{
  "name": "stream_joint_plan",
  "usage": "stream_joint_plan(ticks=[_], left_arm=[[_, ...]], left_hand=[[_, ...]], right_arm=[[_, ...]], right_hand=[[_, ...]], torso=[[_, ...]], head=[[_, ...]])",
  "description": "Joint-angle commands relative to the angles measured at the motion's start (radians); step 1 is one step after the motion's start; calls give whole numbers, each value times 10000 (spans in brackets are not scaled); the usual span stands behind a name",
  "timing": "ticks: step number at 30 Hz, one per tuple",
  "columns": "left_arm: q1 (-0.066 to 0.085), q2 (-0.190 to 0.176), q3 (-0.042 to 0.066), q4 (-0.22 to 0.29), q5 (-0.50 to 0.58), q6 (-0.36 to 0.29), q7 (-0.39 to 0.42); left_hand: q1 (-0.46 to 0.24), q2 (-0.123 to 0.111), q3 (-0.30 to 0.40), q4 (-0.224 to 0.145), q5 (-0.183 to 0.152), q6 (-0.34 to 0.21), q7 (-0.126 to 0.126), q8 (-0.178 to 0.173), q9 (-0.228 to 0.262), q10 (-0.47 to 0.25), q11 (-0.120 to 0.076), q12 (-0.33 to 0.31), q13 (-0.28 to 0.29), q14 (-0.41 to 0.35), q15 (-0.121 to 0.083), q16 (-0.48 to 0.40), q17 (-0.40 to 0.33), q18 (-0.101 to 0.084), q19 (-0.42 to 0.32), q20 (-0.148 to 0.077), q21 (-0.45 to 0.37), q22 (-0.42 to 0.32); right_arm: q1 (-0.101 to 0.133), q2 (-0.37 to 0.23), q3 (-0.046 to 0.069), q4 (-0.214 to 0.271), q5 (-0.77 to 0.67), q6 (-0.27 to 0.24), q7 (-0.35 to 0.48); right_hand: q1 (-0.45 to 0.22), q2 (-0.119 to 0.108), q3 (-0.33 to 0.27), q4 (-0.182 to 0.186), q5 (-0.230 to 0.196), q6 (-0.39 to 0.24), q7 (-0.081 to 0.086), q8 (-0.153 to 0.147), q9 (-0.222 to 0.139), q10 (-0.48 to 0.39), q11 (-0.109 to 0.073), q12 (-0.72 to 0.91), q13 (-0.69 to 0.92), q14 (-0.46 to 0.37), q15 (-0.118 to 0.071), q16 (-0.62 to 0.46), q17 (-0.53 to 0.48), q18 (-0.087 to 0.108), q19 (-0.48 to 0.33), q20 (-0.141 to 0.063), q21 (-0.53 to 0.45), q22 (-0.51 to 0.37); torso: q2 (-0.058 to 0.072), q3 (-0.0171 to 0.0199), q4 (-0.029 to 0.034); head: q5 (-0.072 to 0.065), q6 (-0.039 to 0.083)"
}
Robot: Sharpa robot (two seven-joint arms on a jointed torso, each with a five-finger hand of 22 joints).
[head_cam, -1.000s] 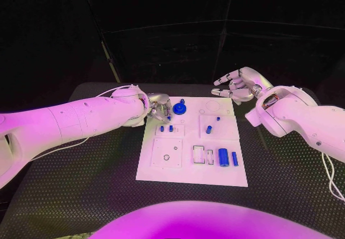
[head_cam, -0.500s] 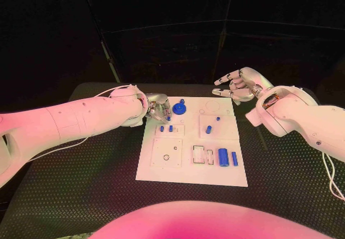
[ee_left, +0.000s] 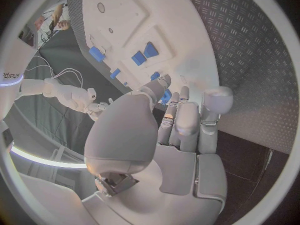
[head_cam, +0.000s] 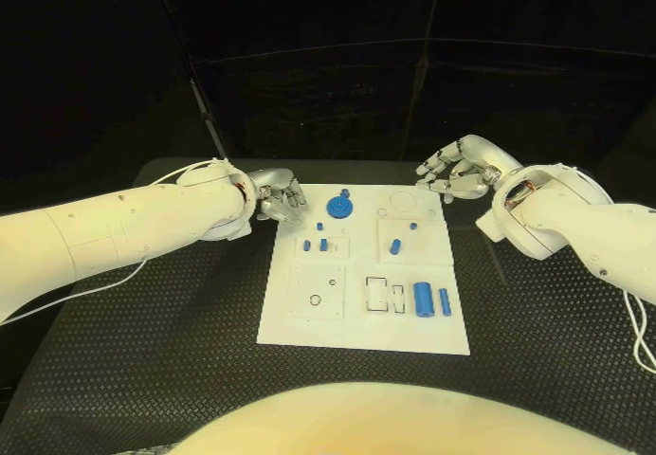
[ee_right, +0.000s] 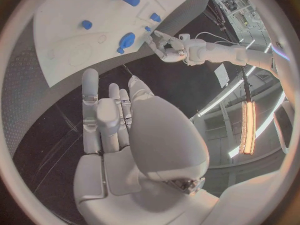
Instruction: Assemble the parts on the task board
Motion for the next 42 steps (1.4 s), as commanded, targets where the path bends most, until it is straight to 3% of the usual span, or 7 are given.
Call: stream_joint_plan(ticks=[1, 6, 8, 13, 19, 30, 42], left_arm=[[28, -234, 14, 206, 1405, -951, 913], [39, -608, 14, 560, 3746, -1585, 2699], [40, -739, 12, 749, 5175, -1879, 3386], [32, -962, 5, 1231, 7899, -2158, 4313], [8, -1083, 0, 1667, 9915, -2025, 5121], [-5, -1102, -3, 1735, 11456, -2230, 6034], [-6, -1092, -5, 1861, 12074, -2047, 6112]], left_hand=[[205, 129, 86, -66, -2, 282, 115, 138, 42, 79, 61, 46, 30, -92, 56, -83, -122, 85, -141, 22, -179, -175], [481, 362, 454, -219, 16, 504, 198, 227, 37, 520, 50, 244, 81, -106, 60, -93, -164, 162, -250, 27, -488, -509], [434, 347, 542, -234, 6, 671, 224, 297, 42, 559, 68, 243, 67, -284, 78, -369, -685, 281, -520, 40, -1070, -1115], [344, 301, 594, -310, -13, 1107, 141, 536, 75, 811, -12, 457, 128, -787, 39, -992, -1808, 477, -1089, 23, -2058, -2076], [221, 290, 604, -382, -14, 1138, 129, 571, 25, 753, -8, 555, 131, -1521, 49, -1792, -3171, 589, -1694, 32, -2907, -2807], [308, 363, 691, -529, -7, 1036, 207, 540, -7, 642, 45, 617, 123, -1898, 85, -2141, -3763, 585, -1869, 52, -3061, -2889], [297, 379, 693, -532, -10, 1023, 226, 539, -7, 625, 59, 633, 124, -1950, 96, -2189, -3859, 583, -1888, 59, -3076, -2897]], right_arm=[[-76, -14, -28, -65, -2122, 712, -262], [-341, 9, -49, -55, -3862, 786, -483], [-444, 44, -52, -29, -4524, 797, -638], [-571, 124, -60, 31, -5479, 1002, -1069], [-645, 222, -125, 54, -5967, 1329, -1429], [-698, 439, -245, 64, -6172, 1727, -1525], [-760, 763, -255, -179, -6203, 1869, -1511]], right_hand=[[184, -49, 159, -61, -60, 166, -6, -9, -17, 159, -24, -416, -426, 156, -19, 265, 341, 64, 120, 9, 52, 15], [327, -124, 390, -114, -113, 304, -61, -113, -26, 352, -25, -838, -919, 151, -32, 290, 403, 58, 136, 3, 78, 33], [350, -167, 466, -121, -141, 372, -92, -145, -25, 463, -44, -945, -1076, 207, -48, 470, 638, 57, 156, -7, 108, 51], [309, -281, 538, -97, -180, 421, -115, -227, -32, 580, -57, -1112, -1310, 271, -58, 687, 905, 56, 187, -19, 168, 88], [184, -442, 552, -42, -212, 359, -93, -372, -41, 350, 20, -1417, -1604, 258, -4, 709, 934, 46, 174, 16, 194, 110], [117, -534, 598, -75, -226, 171, 75, -623, -50, 195, 147, -1625, -1895, 254, 87, 777, 1027, 42, 155, 89, 217, 129], [383, -323, 1070, -239, -410, 358, 95, -710, -24, 350, 160, -1715, -2192, 329, 102, 1075, 1371, 28, 260, 118, 457, 391]], torso=[[0, 2, -3], [2, 13, -11], [-5, 17, -1], [16, 9, -13], [11, 9, -8], [15, 5, -12], [21, 3, -7]], head=[[-61, -2], [-238, 97], [-362, 129], [-446, 180], [-506, 206], [-514, 198], [-531, 183]])
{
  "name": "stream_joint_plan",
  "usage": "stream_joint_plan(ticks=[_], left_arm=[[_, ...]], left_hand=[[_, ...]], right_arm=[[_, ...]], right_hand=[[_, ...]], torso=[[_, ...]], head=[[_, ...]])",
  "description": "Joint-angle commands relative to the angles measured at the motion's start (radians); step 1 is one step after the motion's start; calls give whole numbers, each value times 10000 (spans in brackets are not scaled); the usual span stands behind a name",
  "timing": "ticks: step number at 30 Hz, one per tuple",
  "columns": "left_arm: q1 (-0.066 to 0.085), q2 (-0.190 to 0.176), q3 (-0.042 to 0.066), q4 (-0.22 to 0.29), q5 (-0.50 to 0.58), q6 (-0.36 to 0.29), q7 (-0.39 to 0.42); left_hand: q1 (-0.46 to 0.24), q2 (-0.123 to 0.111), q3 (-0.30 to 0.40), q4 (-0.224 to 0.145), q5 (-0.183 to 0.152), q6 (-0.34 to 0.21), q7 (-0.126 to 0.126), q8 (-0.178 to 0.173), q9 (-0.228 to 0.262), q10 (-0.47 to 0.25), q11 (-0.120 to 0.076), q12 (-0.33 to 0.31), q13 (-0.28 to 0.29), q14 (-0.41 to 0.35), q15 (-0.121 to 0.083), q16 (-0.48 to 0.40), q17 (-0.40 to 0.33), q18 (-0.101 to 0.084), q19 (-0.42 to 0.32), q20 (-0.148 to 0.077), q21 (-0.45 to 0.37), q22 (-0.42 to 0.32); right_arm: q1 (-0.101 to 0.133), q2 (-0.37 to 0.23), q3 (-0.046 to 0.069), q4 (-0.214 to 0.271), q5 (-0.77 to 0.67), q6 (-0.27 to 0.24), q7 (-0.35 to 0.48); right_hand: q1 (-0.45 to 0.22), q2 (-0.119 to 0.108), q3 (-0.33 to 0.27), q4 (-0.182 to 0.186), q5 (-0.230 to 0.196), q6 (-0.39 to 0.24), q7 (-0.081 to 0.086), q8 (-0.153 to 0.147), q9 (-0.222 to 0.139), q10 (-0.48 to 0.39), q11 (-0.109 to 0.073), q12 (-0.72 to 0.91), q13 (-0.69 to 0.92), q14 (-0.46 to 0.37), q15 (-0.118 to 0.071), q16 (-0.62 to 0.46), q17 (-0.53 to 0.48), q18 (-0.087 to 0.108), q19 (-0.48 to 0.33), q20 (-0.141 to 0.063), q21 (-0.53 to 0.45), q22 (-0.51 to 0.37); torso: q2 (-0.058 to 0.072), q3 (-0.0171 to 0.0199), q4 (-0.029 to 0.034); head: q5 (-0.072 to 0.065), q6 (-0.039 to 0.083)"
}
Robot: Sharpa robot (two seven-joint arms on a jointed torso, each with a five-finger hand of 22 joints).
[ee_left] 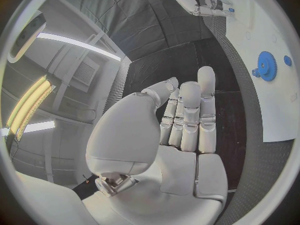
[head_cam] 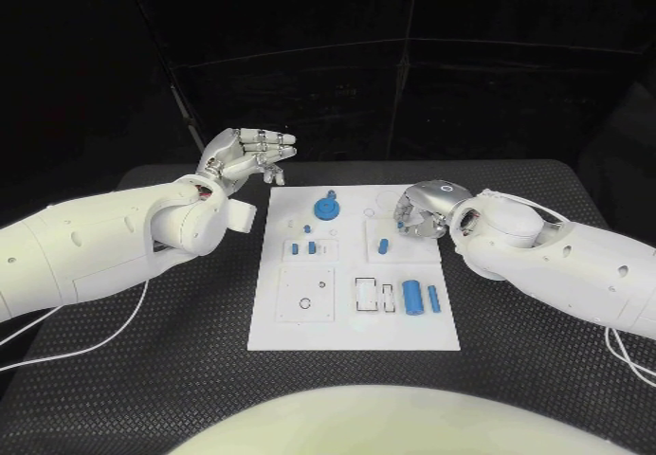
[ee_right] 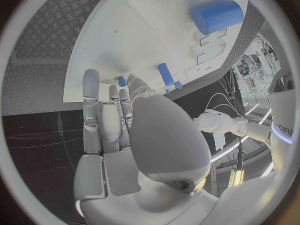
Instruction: Assemble the parts on the task board
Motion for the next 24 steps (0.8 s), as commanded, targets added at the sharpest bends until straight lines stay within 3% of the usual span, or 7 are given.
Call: stream_joint_plan(ticks=[1, 11, 17, 24], left_arm=[[11, 8, 9, 48, 591, 73, 325], [11, 13, 8, 70, 658, 171, 279], [12, 36, 8, 53, 663, 237, 235], [12, 46, 8, 29, 664, 276, 192]], left_hand=[[8, 96, 2, -64, -11, -2, 62, 30, -13, -60, -12, 54, 5, -86, 14, -75, -27, 123, -93, 10, -57, -13], [-13, 116, 1, -64, -13, -8, 78, 36, -11, -77, 2, 79, 8, -149, 28, -127, -129, 120, -121, 21, -79, -25], [-14, 124, 3, -66, -12, -2, 79, 41, -9, -77, 1, 87, 10, -153, 29, -124, -123, 121, -126, 23, -83, -27], [-16, 129, 3, -66, -13, 2, 80, 45, -8, -77, 2, 92, 11, -159, 31, -128, -132, 121, -130, 25, -86, -29]], right_arm=[[8, 70, 3, -45, -164, 219, -47], [-21, 225, 3, -181, -213, 538, -257], [-42, 312, 3, -266, -261, 900, -421], [-52, 340, 3, -336, -327, 1055, -617]], right_hand=[[158, -8, 160, -41, -67, 121, 6, -68, 18, 125, 19, -62, -77, 286, 46, 77, 51, 28, 33, 25, 88, 85], [521, 77, 1324, -428, -211, 569, -67, -80, 31, 663, -79, -116, -411, 342, -54, 357, 346, -43, 164, -72, 633, 739], [203, -126, 2077, -642, -321, 709, -67, -188, 16, 847, -88, -238, -628, 336, -46, 428, 391, -59, 87, -69, 883, 966], [-34, -231, 2368, -740, -399, 725, -60, -259, 14, 865, -77, -307, -699, 331, -32, 451, 399, -59, 39, -55, 948, 1012]], torso=[[-3, 4, 3], [-11, 8, -5], [-3, 12, -4], [-14, 10, -14]], head=[[-3, -8], [3, -46], [9, -64], [-19, -94]])
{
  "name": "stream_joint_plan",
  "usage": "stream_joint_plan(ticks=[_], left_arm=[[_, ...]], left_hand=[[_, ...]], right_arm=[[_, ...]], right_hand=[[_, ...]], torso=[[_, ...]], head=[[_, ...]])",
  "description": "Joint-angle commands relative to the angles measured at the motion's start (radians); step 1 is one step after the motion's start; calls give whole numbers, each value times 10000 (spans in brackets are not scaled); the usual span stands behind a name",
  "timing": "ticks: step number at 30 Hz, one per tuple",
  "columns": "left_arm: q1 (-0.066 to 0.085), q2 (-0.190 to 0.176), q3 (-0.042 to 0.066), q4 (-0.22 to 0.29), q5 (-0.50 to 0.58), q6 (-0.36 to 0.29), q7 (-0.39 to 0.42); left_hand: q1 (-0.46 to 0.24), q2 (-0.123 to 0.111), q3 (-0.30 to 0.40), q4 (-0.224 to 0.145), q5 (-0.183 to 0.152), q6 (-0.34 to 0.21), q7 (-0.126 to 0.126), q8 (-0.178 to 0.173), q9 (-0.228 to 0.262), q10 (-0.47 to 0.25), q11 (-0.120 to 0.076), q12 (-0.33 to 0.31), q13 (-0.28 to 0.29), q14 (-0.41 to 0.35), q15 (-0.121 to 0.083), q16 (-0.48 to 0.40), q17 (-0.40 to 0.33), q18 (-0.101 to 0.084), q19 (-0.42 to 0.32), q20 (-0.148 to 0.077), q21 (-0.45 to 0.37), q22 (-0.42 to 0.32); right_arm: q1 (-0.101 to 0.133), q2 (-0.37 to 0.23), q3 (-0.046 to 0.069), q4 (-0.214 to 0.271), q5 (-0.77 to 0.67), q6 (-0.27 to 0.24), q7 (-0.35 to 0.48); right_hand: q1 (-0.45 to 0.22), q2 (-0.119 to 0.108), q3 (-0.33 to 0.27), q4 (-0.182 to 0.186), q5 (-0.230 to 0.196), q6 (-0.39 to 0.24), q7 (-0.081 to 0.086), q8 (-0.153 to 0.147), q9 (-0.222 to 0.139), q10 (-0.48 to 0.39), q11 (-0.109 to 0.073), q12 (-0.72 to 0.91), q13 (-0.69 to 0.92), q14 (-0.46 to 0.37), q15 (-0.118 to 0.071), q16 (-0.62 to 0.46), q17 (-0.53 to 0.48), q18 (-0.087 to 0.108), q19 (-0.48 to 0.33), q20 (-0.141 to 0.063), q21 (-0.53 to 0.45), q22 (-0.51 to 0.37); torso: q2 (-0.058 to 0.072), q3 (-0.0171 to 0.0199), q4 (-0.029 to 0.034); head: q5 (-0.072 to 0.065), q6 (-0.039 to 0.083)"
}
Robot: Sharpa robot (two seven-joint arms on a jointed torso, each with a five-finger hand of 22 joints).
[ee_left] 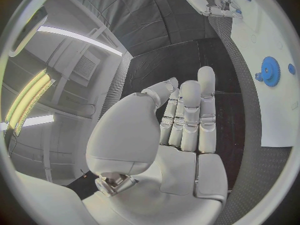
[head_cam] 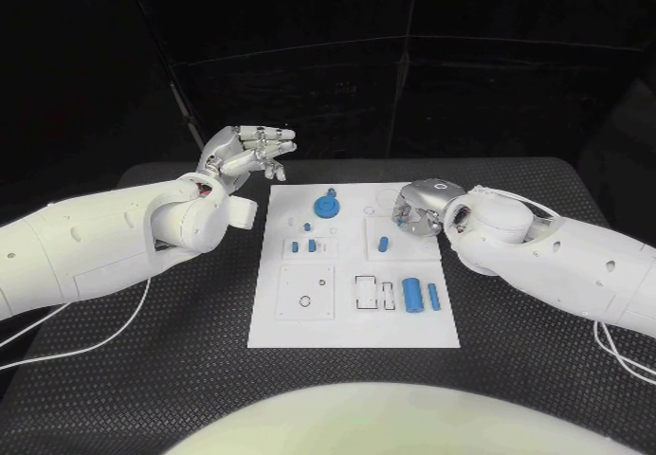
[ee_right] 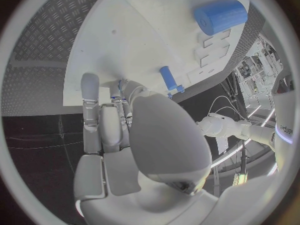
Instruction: Assemble the parts on the task board
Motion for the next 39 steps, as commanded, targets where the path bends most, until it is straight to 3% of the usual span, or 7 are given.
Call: stream_joint_plan(ticks=[1, 6, 15, 20, 27, 32, 39], left_arm=[[14, 14, 9, -4, 88, 177, 93], [15, 27, 9, -24, 88, 210, 59], [15, 31, 8, -47, 88, 183, 7], [15, 25, 8, -46, 88, 180, 4], [15, 19, 8, -69, 88, 202, -4], [15, 16, 8, -96, 88, 225, -25], [14, 7, 7, -117, 88, 240, -50]], left_hand=[[21, 93, 4, -67, -12, 5, 80, 48, -9, -78, 2, 48, 13, -57, -5, -42, -25, 127, -67, 30, -49, -12], [20, 99, 5, -69, -12, 9, 80, 52, -7, -79, 3, 54, 14, -70, -4, -54, -50, 127, -71, 32, -53, -14], [16, 106, 6, -71, -12, 15, 81, 59, -5, -82, 4, 63, 16, -89, -2, -71, -83, 128, -79, 34, -59, -18], [16, 106, 6, -71, -12, 15, 81, 59, -5, -82, 4, 63, 16, -89, -2, -71, -83, 128, -79, 34, -59, -18], [-2, 103, -1, -72, -14, 5, 89, 59, -7, -101, 11, 71, 15, -118, 2, -94, -130, 128, -92, 38, -69, -24], [-24, 104, -7, -66, -14, -5, 95, 58, -8, -116, 17, 78, 14, -132, 7, -99, -144, 127, -101, 43, -78, -29], [-48, 103, -13, -62, -14, -19, 100, 56, -10, -135, 23, 84, 13, -152, 13, -112, -173, 127, -110, 49, -87, -35]], right_arm=[[-61, -7, -52, -53, -187, 439, -344], [-82, -29, -52, 12, -377, -34, -416], [-108, -146, -50, 246, -357, -1392, -250], [-111, -218, -48, 366, -302, -1684, -200], [-112, -342, -45, 528, -241, -2002, -161], [-112, -507, -44, 711, -36, -2238, -126], [-111, -928, -40, 1439, 351, -2485, -115]], right_hand=[[-113, 0, 123, -31, -66, 83, 4, -75, -10, 70, 17, -65, -15, 334, -29, 63, 35, -62, -65, -14, 57, 42], [-173, 5, 407, -185, -45, 193, -24, -69, 7, 175, -10, -58, -17, 343, -53, 79, 24, -76, -18, -25, 188, 205], [-655, -120, 738, -259, 7, 381, -76, -63, 19, 386, -69, -25, -5, 395, -83, 226, 146, -139, 141, -44, 506, 650], [-678, -126, 754, -265, 3, 390, -79, -63, 20, 393, -72, -26, -5, 397, -85, 233, 151, -142, 148, -45, 519, 669], [-729, -149, 789, -281, 3, 404, -82, -68, 19, 399, -74, -33, -8, 403, -88, 259, 178, -145, 154, -48, 538, 690], [-1011, -184, 857, -226, -270, 436, -101, -92, 16, 425, -85, -54, -10, 407, -88, 300, 199, -149, 158, -43, 565, 720], [-1071, -192, 885, -227, -355, 451, -108, -98, 16, 436, -90, -59, -10, 407, -91, 312, 207, -153, 167, -43, 578, 743]], torso=[[-6, -5, -9], [-9, -8, 0], [-17, -3, 10], [-14, -15, 18], [-3, 2, 6], [-3, -7, 3], [1, 1, -4]], head=[[-22, -16], [-47, -8], [-63, 38], [-65, 52], [-49, 77], [-33, 95], [-5, 76]])
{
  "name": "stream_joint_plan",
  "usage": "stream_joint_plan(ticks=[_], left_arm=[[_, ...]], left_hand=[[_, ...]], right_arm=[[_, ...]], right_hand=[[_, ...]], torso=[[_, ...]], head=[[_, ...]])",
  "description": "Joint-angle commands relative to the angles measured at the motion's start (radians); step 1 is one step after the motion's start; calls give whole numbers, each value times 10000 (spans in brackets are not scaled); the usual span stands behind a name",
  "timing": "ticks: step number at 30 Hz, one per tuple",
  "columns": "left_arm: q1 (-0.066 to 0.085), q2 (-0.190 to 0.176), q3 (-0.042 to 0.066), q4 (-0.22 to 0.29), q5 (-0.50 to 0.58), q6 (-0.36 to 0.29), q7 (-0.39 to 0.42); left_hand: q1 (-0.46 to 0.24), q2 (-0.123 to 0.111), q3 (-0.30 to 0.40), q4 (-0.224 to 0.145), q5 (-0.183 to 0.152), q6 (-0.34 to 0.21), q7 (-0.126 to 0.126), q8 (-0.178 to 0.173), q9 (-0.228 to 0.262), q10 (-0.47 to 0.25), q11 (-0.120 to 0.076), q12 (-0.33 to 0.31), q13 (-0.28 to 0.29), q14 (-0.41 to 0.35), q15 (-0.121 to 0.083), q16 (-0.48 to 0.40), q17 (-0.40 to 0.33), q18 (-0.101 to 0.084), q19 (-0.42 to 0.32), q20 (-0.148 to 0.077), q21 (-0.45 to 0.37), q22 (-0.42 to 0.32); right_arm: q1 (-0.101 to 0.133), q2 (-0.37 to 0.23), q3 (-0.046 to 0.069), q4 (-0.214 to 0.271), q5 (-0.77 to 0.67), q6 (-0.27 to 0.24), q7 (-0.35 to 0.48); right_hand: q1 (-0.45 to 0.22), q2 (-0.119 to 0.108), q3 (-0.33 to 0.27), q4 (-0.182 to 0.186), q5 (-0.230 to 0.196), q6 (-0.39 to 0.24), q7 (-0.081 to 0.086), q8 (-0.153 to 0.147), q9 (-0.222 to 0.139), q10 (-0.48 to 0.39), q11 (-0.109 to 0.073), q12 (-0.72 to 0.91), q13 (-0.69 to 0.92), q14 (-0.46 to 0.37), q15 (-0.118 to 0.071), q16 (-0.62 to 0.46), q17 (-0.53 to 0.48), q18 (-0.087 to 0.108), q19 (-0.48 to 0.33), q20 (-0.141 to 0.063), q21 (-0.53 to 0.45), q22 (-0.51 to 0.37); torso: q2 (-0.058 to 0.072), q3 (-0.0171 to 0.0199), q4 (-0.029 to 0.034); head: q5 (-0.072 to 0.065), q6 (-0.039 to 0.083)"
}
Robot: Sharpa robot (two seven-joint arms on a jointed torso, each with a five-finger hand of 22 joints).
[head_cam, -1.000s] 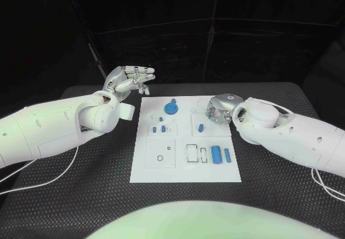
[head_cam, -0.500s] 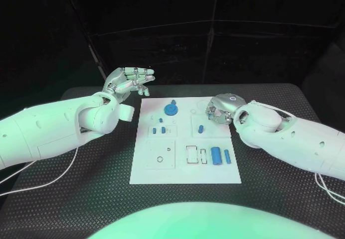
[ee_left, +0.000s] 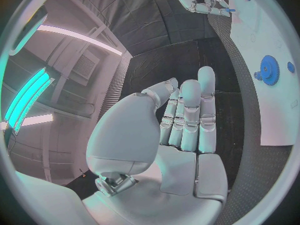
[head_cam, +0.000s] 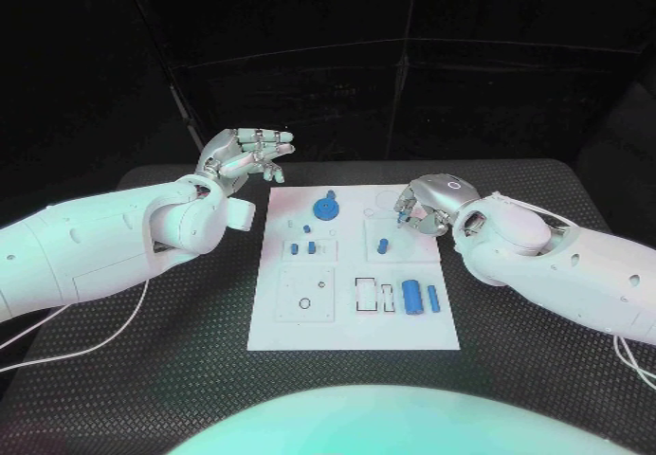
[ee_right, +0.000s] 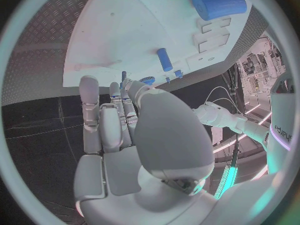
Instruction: Assemble the parts on the task board
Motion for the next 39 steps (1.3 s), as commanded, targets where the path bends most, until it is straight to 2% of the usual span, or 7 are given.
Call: stream_joint_plan(ticks=[1, 8, 17, 21, 24, 32, 39], left_arm=[[13, -7, 9, -3, 40, 127, 13], [13, 13, 9, -11, 40, 132, 19], [13, 16, 9, 2, 40, 97, 50], [13, 22, 9, 8, 40, 83, 64], [13, 31, 9, 14, 40, 69, 71], [14, 48, 9, 16, 40, 55, 74], [14, 73, 9, 3, 40, 60, 73]], left_hand=[[-6, 61, -13, -62, -14, 18, 64, 56, -12, -61, 24, 47, 14, -80, 15, -53, -8, 133, -82, 21, -46, -15], [-6, 61, -13, -62, -14, 18, 64, 56, -12, -61, 24, 47, 14, -80, 15, -53, -8, 133, -82, 21, -46, -15], [-18, 62, -15, -61, -13, 8, 68, 54, -13, -76, 27, 51, 13, -105, 19, -79, -63, 133, -89, 24, -53, -19], [-18, 62, -15, -61, -13, 8, 68, 54, -13, -76, 27, 51, 13, -105, 19, -79, -63, 133, -89, 24, -53, -19], [-25, 64, -15, -62, -12, -1, 70, 52, -14, -89, 30, 54, 11, -126, 21, -100, -105, 133, -95, 27, -59, -23], [-25, 64, -15, -62, -11, -1, 70, 52, -15, -90, 30, 54, 11, -127, 21, -101, -108, 133, -96, 27, -60, -23], [-25, 64, -15, -62, -11, -1, 70, 52, -15, -90, 30, 54, 11, -127, 21, -101, -108, 133, -96, 27, -60, -23]], right_arm=[[18, -177, 9, 489, 430, -532, 85], [18, -260, 11, 1421, 751, -621, 173], [-12, 59, 7, 2041, 850, -625, 285], [-81, 232, 8, 2095, 919, -631, 346], [-162, 386, 9, 2075, 962, -625, 385], [-490, 744, 7, 1892, 815, -593, 471], [-810, 1102, -11, 1616, 404, -611, 532]], right_hand=[[-128, -5, 70, -11, -62, 93, -3, -31, -6, 64, -3, 13, 5, 407, -91, 53, 23, -154, 82, -23, 45, 33], [-123, -10, 91, -38, -71, 111, -10, -28, -4, 75, -11, 13, 6, 413, -95, 76, 51, -160, 101, -26, 69, 75], [-112, -5, 140, -102, -56, 162, -21, -14, 4, 115, -24, 20, 11, 426, -105, 120, 98, -188, 180, -32, 167, 251], [-146, 10, 172, -143, -40, 235, -44, 9, 14, 187, -41, 39, 19, 442, -120, 167, 142, -215, 258, -41, 264, 417], [-158, 17, 183, -159, -32, 259, -52, 16, 18, 211, -52, 44, 21, 447, -125, 182, 155, -226, 292, -46, 306, 489], [-163, 18, 185, -163, -30, 266, -53, 17, 18, 217, -54, 45, 22, 448, -127, 185, 155, -226, 294, -47, 310, 492], [-166, 16, 186, -167, -29, 268, -54, 17, 18, 219, -55, 44, 21, 448, -127, 187, 156, -226, 293, -48, 310, 490]], torso=[[1, 0, -12], [-7, -16, 1], [-11, -32, 19], [-9, -38, 16], [5, -23, 10], [15, -18, 10], [4, -15, -8]], head=[[22, -9], [37, 0], [315, -21], [507, -52], [648, -87], [1015, -195], [1200, -195]])
